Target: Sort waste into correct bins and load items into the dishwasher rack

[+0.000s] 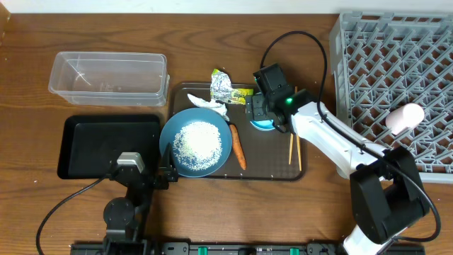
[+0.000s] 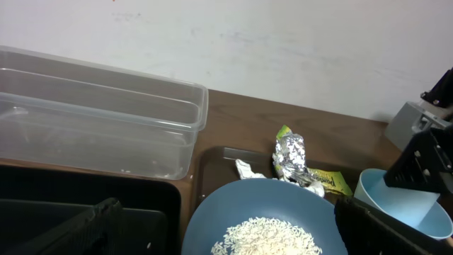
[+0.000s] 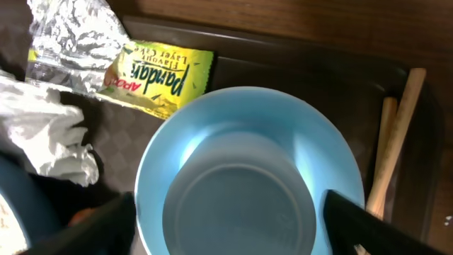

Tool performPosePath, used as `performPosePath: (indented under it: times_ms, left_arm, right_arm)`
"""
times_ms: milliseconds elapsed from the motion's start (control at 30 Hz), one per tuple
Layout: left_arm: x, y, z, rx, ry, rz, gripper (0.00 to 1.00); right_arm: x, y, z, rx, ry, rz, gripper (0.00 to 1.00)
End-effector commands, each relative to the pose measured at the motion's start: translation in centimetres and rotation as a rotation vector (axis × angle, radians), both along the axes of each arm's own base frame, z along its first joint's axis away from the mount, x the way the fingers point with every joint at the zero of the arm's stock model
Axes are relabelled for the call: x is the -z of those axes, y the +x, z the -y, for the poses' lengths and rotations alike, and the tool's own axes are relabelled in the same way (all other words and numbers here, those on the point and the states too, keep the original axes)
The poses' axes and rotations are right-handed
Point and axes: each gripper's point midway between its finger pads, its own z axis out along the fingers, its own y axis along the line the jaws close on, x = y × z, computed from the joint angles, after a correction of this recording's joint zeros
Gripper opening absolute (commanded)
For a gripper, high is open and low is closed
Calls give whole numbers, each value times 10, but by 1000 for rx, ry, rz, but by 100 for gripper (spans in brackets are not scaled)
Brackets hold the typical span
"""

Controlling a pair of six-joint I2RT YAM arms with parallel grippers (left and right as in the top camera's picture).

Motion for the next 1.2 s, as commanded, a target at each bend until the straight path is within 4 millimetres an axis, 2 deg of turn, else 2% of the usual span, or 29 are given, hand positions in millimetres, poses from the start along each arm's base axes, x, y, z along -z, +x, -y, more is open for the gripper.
performPosePath:
  times_ms: [0,267,367,500,667,767,833,933,1000,1067,1167]
  left_arm:
    - [17,-1,4,23,3,-52,98]
    - [17,-1,4,23,3,-51,98]
    - [17,-1,4,23,3,-52,98]
    - [17,-1,4,23,3,-52,98]
    - [17,-1,4,23,3,-52,98]
    - [17,-1,4,23,3,-52,98]
    - [17,-1,4,23,3,-51,98]
    - [17,-1,4,23,3,-52,98]
    - [17,-1,4,23,3,-52,98]
    - [17,-1,4,23,3,-52,98]
    - [17,-1,4,23,3,-51,98]
  right_arm:
    - [2,-1,3,18,-12,-1,70]
    - [2,-1,3,31,-7,-5,64]
    - [-7,3,4,40,7,13,55]
    - [-43,15,13,70,46,82,51]
    - [-111,21,45,139,104,197,50]
    - [-150,19,74,189,126,274,50]
    - [-175,16,102,221,119,334,51]
    - [-207,10,159,346,104,413,52]
    - [-222,4,205,444,80,453,52]
    - [-228,-3,246,545,61,471,52]
    - [-226,-14,303,692,25,471,52]
